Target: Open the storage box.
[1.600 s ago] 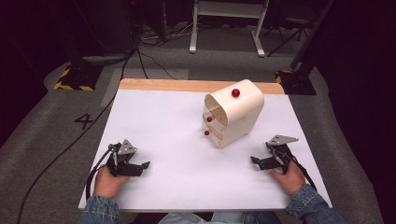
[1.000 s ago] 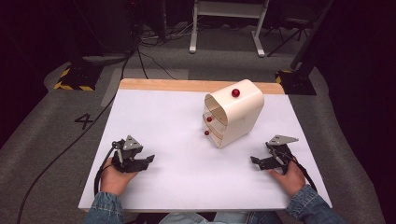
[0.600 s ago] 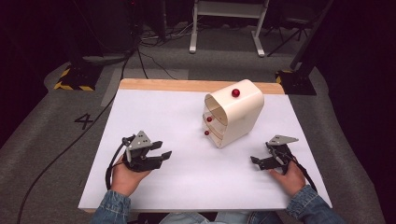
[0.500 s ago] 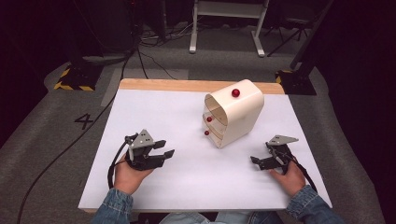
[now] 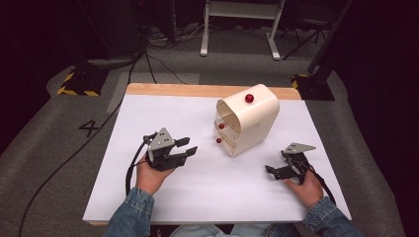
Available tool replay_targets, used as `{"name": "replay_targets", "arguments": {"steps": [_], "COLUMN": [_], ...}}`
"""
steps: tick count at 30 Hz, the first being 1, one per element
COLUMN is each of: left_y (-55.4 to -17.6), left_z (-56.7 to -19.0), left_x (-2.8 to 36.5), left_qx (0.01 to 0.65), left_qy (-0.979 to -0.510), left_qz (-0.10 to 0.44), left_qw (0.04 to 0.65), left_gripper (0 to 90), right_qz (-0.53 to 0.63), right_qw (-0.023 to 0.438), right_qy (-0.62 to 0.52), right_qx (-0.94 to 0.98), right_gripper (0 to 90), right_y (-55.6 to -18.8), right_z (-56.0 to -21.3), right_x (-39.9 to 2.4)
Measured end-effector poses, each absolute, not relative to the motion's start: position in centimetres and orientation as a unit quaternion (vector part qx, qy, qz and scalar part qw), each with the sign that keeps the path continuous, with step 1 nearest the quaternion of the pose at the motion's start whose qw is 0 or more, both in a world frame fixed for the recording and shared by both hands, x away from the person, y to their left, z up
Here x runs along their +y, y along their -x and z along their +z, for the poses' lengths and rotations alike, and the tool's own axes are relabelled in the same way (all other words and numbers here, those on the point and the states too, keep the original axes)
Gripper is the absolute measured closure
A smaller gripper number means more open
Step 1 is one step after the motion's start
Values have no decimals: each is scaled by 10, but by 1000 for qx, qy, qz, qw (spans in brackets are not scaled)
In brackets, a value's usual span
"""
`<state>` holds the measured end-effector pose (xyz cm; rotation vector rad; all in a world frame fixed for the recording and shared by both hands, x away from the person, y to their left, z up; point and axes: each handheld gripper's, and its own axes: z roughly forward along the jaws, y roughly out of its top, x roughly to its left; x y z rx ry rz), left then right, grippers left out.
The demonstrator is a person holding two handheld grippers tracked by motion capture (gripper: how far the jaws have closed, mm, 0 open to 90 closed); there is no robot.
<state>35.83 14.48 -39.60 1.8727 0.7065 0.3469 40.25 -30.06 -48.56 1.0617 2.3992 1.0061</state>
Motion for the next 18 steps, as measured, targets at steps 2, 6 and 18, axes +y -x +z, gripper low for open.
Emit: {"name": "replay_targets", "arguments": {"steps": [2, 6, 18], "left_y": [-365, -378, -415], "left_z": [-398, -404, -425], "left_x": [141, 132, 99], "left_qx": [295, 285, 271], "left_qy": [-782, -783, -801], "left_qz": [142, 135, 129], "left_qw": [530, 537, 518], "left_gripper": [558, 559, 549], "right_qz": [353, 353, 353], "right_qw": [165, 165, 165], "right_qy": [-373, -372, -372], "right_qx": [842, 842, 842], "right_gripper": [33, 33, 33], "right_y": [-402, -402, -402], "right_z": [-486, -486, -486], "right_x": [-301, -301, -301]}}
